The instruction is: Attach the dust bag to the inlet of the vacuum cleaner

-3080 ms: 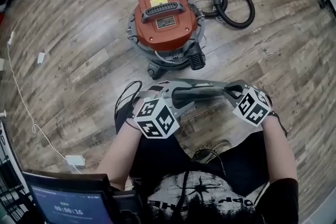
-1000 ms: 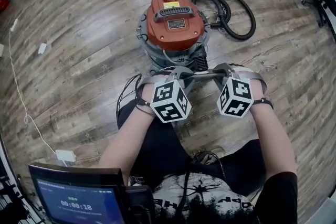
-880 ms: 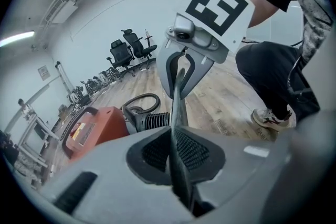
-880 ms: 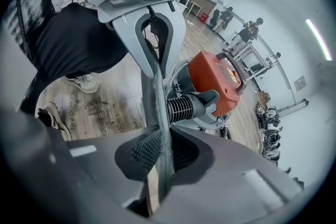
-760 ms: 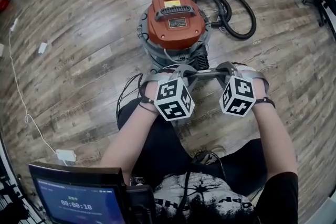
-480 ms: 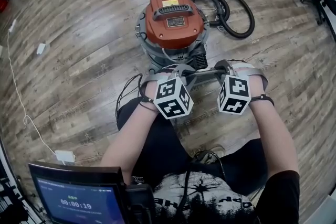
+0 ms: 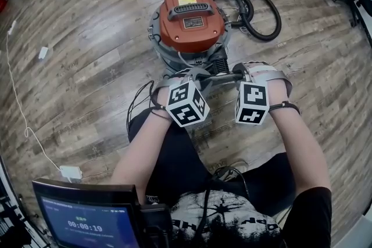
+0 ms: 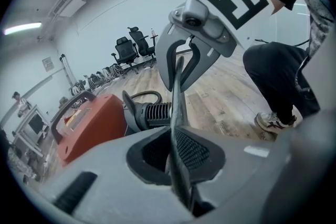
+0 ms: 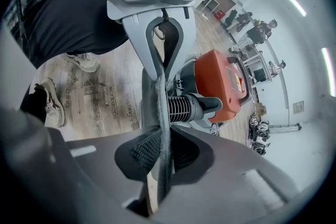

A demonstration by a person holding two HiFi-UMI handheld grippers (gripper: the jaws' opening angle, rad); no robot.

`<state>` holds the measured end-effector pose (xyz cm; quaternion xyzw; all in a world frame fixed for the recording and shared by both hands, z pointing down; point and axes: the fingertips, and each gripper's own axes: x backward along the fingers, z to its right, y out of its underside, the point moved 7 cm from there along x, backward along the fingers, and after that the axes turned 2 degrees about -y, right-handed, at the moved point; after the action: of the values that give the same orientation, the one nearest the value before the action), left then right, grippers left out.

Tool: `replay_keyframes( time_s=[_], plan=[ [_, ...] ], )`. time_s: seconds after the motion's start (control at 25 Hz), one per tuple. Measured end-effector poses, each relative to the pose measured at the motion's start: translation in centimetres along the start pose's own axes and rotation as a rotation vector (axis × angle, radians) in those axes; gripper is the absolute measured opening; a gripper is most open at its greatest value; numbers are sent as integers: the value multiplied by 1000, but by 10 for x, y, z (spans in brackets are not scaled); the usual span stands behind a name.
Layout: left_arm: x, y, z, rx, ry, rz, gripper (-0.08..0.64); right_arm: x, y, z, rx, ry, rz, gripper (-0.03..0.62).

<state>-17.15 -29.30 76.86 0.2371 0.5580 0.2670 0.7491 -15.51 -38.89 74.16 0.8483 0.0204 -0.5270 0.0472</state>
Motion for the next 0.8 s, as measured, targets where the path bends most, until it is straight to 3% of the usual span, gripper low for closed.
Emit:
replay_keyframes(
  time_s=[0.16, 0.52, 0.68, 0.8],
  plan=[
    [1, 0, -1, 35, 6, 0, 25, 7, -5, 6, 26, -8, -7, 38],
    [0, -36, -3, -37, 2, 0, 25, -17, 31, 2, -241, -26, 55, 40],
    [-3, -39, -3, -46, 6, 0, 25, -22, 35, 2, -290, -11, 64, 41],
    [-2, -31, -6, -19, 4, -10, 25, -15, 28, 7, -269, 6, 70, 40]
  ],
)
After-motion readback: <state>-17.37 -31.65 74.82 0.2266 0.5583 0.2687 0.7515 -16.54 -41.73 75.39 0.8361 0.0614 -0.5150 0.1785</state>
